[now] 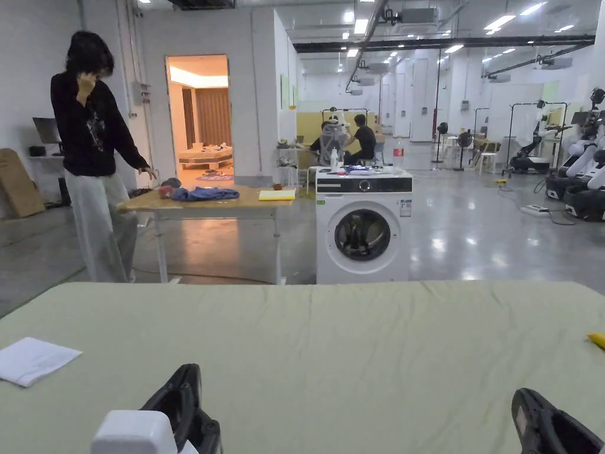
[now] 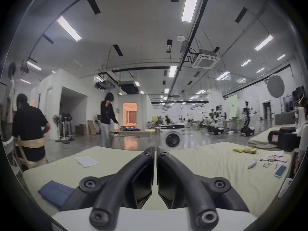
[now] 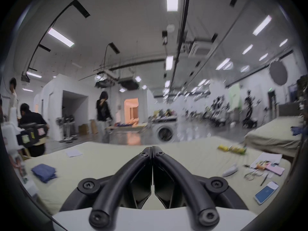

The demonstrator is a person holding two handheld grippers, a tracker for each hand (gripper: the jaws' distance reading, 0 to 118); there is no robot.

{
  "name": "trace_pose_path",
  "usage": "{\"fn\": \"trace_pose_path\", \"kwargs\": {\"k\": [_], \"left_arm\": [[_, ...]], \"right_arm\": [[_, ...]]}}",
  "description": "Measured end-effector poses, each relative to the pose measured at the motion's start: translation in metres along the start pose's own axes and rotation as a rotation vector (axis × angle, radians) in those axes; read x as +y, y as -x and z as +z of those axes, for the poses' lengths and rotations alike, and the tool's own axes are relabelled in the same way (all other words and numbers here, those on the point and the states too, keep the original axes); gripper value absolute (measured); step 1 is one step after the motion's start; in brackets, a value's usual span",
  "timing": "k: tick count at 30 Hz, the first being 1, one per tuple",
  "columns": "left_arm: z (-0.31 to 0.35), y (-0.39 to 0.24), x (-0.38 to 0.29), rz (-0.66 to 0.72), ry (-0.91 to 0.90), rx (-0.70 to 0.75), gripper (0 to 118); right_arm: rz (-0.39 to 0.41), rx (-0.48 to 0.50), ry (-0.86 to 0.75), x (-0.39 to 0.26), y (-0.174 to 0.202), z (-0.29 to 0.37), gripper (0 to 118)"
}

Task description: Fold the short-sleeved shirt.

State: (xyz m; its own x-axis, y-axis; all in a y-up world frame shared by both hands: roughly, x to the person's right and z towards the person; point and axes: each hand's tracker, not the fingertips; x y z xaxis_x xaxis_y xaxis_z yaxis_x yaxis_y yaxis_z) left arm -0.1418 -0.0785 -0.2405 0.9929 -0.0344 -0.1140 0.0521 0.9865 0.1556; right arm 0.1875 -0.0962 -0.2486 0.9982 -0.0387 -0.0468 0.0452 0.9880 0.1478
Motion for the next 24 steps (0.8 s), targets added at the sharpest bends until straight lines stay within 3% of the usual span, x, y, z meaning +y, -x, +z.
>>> {"fn": "trace_pose_path", "kwargs": {"k": [3, 8, 9, 11, 12, 13, 15, 16, 20, 24], "left_arm": [[0.016, -0.002, -0.016, 0.008, -0.004, 0.021, 1], [0.018, -0.005, -0.027, -0.025, 0.067, 0.025, 1], [0.018, -0.005, -0.028, -0.016, 0.074, 0.029, 4], [0.017, -0.003, -0.028, 0.003, 0.073, 0.032, 27], [0.017, -0.003, -0.028, 0.009, 0.077, 0.028, 35], [0.015, -0.003, -0.028, 0.008, 0.08, 0.021, 35], [0.015, -0.003, -0.027, -0.002, 0.086, 0.019, 93], [0.016, -0.004, -0.028, -0.003, 0.072, 0.02, 102], [0.015, -0.003, -0.027, -0.024, 0.048, 0.032, 103], [0.012, -0.002, -0.025, -0.034, 0.048, 0.033, 103]], "right_arm": [[0.1, -0.116, 0.0, -0.022, 0.007, 0.007, 0], [0.081, -0.068, 0.007, -0.026, 0.01, 0.009, 0], [0.084, -0.064, -0.007, -0.021, 0.01, 0.009, 8], [0.081, -0.055, -0.026, -0.016, 0.013, 0.01, 45], [0.078, -0.052, -0.03, -0.012, 0.014, 0.009, 56], [0.073, -0.038, -0.032, -0.009, 0.015, 0.008, 56], [0.073, -0.028, -0.03, -0.007, 0.019, 0.007, 113], [0.076, -0.023, -0.037, -0.006, 0.021, 0.01, 118], [0.143, -0.019, -0.035, -0.003, 0.03, 0.008, 118], [0.115, -0.029, -0.005, -0.007, 0.029, 0.004, 118]]}}
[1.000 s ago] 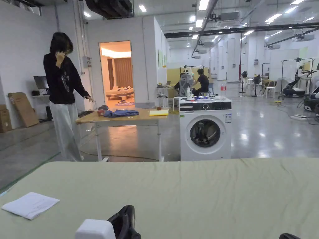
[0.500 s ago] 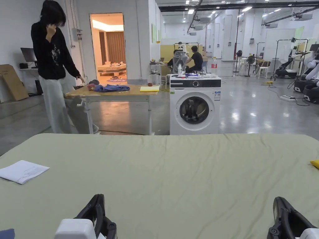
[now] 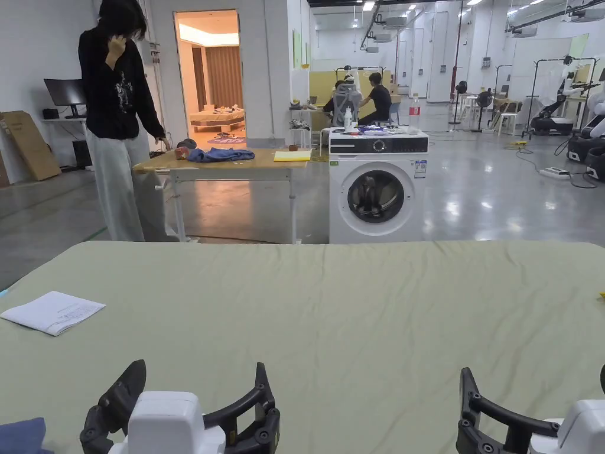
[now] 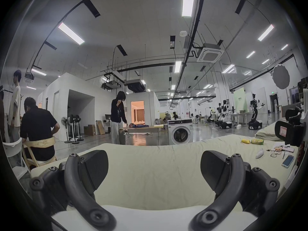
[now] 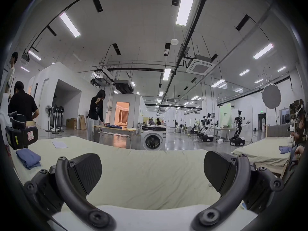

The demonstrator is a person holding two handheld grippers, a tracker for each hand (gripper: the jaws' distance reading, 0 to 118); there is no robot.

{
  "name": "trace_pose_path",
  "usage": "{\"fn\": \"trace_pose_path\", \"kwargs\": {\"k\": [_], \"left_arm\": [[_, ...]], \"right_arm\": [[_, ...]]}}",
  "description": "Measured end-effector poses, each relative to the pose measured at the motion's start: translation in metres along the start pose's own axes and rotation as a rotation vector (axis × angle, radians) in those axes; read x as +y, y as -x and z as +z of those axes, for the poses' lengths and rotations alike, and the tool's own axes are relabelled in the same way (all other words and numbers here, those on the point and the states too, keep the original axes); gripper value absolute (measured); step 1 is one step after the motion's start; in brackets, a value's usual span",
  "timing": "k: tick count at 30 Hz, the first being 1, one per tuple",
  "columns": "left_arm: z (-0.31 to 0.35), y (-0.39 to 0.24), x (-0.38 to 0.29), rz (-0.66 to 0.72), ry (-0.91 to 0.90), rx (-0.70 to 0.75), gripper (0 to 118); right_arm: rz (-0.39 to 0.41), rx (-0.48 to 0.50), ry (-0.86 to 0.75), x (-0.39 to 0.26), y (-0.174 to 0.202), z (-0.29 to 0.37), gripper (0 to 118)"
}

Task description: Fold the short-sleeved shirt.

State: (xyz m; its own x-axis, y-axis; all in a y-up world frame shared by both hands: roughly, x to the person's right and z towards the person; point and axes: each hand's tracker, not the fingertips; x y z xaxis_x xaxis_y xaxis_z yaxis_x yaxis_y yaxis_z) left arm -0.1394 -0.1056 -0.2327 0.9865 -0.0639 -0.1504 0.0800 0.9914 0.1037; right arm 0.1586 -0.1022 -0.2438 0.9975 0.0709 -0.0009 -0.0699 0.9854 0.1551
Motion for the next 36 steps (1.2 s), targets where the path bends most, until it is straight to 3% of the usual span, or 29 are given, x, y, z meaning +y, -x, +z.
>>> {"fn": "trace_pose_path", "kwargs": {"k": [27, 36], "left_arm": [[-0.006, 0.016, 0.005, 0.053, 0.045, -0.072, 103], [-0.016, 0.005, 0.001, 0.141, 0.139, 0.075, 103]], "right_arm": [[0.009, -0.007, 0.086, -0.006, 0.009, -0.009, 118], [0.017, -0.014, 0.106, -0.008, 0.007, -0.009, 118]]}}
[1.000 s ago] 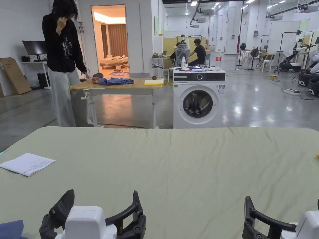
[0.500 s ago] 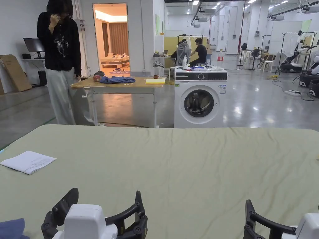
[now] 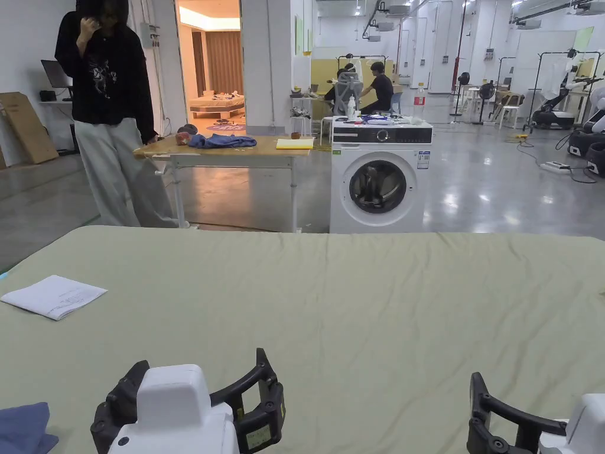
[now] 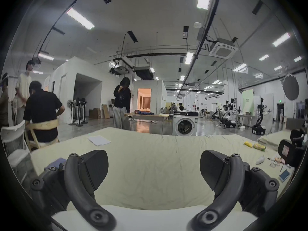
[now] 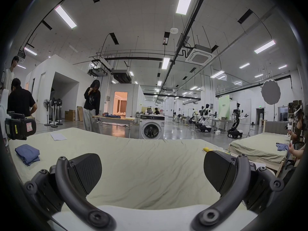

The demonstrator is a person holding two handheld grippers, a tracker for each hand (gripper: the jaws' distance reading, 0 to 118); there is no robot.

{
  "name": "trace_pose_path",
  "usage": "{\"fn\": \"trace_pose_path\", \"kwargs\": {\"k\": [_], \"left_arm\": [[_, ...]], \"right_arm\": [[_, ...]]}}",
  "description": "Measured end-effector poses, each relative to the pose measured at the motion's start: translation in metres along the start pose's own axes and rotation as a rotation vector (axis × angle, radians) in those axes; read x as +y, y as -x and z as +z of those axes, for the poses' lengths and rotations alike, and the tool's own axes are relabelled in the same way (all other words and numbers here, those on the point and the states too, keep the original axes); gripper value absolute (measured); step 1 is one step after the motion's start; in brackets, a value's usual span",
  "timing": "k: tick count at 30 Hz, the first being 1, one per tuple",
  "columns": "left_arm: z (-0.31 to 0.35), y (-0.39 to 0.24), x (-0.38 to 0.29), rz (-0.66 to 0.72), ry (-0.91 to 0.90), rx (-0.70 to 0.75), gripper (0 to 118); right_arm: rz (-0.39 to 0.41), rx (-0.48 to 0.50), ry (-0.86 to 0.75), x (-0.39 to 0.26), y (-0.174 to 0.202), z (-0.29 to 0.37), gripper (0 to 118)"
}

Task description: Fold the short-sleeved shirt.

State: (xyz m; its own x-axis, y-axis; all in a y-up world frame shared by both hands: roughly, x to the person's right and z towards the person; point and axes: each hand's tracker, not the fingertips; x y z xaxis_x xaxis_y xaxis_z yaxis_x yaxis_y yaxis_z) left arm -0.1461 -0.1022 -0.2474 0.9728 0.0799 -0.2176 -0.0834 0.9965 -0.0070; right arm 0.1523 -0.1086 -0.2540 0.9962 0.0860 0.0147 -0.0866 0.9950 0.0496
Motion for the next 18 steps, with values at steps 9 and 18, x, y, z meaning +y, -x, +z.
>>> {"fn": "trace_pose_path", "kwargs": {"k": [9, 18], "left_arm": [[-0.002, -0.01, 0.001, 0.033, 0.085, 0.067, 103], [-0.004, -0.01, 0.009, -0.025, 0.103, 0.081, 103]], "right_arm": [[0.006, -0.001, 0.029, -0.003, 0.0, -0.001, 118], [-0.003, 0.005, 0.043, -0.005, 0.002, -0.003, 118]]}}
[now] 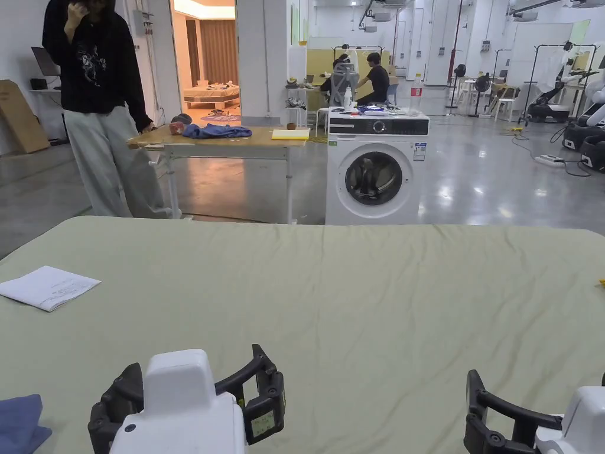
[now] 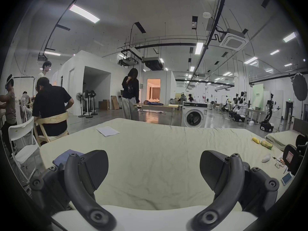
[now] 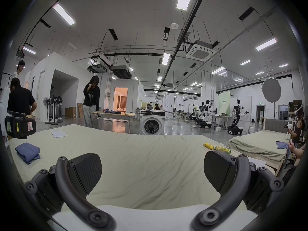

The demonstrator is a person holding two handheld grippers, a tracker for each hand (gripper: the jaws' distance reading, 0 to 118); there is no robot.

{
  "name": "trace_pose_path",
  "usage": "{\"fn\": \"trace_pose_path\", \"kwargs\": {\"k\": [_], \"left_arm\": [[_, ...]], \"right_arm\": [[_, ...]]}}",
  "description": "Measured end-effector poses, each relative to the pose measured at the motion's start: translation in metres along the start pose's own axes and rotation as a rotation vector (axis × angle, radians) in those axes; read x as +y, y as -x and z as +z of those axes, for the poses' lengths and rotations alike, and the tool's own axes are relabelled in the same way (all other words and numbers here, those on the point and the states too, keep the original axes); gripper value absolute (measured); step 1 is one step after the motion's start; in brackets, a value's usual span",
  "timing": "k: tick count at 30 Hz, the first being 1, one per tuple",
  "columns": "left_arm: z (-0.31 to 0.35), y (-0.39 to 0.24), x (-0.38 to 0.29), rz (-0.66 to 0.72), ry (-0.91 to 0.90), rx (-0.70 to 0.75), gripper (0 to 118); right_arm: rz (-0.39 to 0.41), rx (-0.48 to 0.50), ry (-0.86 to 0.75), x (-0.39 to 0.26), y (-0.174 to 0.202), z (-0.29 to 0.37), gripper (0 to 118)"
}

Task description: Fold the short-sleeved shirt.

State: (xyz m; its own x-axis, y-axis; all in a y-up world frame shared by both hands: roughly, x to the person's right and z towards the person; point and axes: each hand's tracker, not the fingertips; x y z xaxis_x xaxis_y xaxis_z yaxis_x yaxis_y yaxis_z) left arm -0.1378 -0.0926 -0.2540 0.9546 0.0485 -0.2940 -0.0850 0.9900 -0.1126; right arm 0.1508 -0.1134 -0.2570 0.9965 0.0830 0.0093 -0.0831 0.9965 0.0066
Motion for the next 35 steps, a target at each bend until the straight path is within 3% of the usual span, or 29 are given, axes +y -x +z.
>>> {"fn": "trace_pose_path", "kwargs": {"k": [5, 12, 16, 26, 35], "left_arm": [[0.0, 0.008, 0.005, 0.033, 0.023, -0.054, 103], [-0.018, 0.018, 0.012, 0.212, 0.141, 0.0, 103], [-0.015, 0.026, 0.019, 0.267, 0.086, -0.051, 103], [-0.011, 0.027, 0.041, 0.324, 0.073, -0.039, 103], [-0.012, 0.027, 0.042, 0.286, 0.021, -0.022, 103]], "right_arm": [[-0.004, 0.008, -0.008, 0.0, 0.0, 0.001, 118], [-0.017, -0.007, -0.004, 0.002, 0.0, -0.003, 118], [-0.023, -0.002, 0.004, 0.001, -0.001, -0.005, 118], [-0.037, 0.002, 0.015, -0.003, -0.001, -0.014, 118], [-0.035, 0.015, 0.017, -0.008, 0.002, -0.018, 118]]}}
